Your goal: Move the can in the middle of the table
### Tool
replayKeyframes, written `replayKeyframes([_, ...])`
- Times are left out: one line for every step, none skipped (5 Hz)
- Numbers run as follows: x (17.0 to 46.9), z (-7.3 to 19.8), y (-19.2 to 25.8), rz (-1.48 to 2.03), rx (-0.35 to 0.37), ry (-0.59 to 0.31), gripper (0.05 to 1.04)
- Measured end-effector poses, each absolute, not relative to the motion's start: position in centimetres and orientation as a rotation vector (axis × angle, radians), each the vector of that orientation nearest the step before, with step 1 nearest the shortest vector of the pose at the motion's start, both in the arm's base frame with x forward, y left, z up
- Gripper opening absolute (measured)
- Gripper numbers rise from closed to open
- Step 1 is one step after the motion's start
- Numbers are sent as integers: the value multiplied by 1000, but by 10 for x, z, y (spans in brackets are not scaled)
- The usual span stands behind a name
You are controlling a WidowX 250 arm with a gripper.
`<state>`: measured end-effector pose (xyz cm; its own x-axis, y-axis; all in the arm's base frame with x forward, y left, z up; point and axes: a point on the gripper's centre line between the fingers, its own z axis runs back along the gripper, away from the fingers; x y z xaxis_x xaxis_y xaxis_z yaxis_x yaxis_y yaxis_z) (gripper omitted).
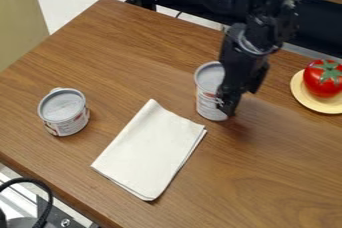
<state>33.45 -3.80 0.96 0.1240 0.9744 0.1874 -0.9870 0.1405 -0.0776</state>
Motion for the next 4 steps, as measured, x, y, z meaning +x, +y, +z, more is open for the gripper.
replayKeyframes([341, 11, -17, 1475, 65, -245, 996])
replayKeyframes([344, 11, -1, 1505, 68, -261, 996])
replayKeyframes([340, 7, 10, 1518, 67, -235, 996])
replayKeyframes([339, 7, 11, 1516, 53, -213, 996])
